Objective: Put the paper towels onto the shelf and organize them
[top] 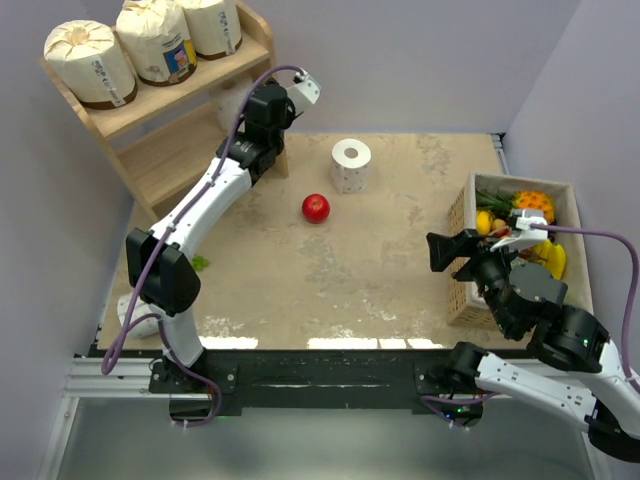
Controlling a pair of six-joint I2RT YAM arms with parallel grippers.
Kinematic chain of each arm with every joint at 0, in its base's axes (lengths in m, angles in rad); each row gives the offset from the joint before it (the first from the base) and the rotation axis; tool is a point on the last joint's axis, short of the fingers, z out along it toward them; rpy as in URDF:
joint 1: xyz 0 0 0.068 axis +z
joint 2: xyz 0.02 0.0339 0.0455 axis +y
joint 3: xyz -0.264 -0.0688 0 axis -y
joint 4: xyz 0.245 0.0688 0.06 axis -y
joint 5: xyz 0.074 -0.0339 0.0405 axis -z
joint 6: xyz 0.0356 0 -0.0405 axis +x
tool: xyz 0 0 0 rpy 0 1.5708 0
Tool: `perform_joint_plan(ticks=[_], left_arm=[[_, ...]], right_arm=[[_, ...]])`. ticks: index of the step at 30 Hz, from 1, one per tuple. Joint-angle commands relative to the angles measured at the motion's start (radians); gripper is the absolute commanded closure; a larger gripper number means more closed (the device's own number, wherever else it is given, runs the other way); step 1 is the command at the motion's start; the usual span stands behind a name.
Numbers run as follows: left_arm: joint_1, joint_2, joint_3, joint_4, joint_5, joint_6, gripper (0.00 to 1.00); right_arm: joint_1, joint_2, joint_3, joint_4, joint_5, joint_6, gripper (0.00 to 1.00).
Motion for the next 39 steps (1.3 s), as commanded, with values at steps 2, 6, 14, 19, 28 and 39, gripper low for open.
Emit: perform_joint_plan(ticks=[2, 6, 14, 19, 28, 39], left_arm=[[0.008, -0.010, 0.053, 0.047, -0.006, 0.037, 0.44], [-0.003, -0.023, 0.076, 0.022, 0.006, 0.012, 0.43], [-0.103, -0.098, 0.053, -0.037, 0.049, -0.069, 0.39], [-0.105, -0.178, -0.063, 0.008, 0.059, -0.109, 0.40], [-0.042, -0.070, -0.077, 0.019, -0.038, -0.037, 0.58], [0.018, 0.055, 0.010, 0.031, -0.073, -0.003, 0.60]], right_arm=[[-0.001, 0.011, 0.017, 0.040, 0.014, -0.008, 0.13], [-0.002, 0.007, 0.014, 0.040, 0.014, -0.008, 0.13], [-0.002, 0.037, -0.010, 0.072, -0.030, -0.013, 0.12], [-0.002, 0.054, -0.009, 0.075, -0.058, -0.016, 0.12], [-0.001, 0.043, -0.010, 0.081, -0.073, -0.031, 0.12], [-0.002, 0.061, -0.003, 0.089, -0.063, -0.052, 0.12]])
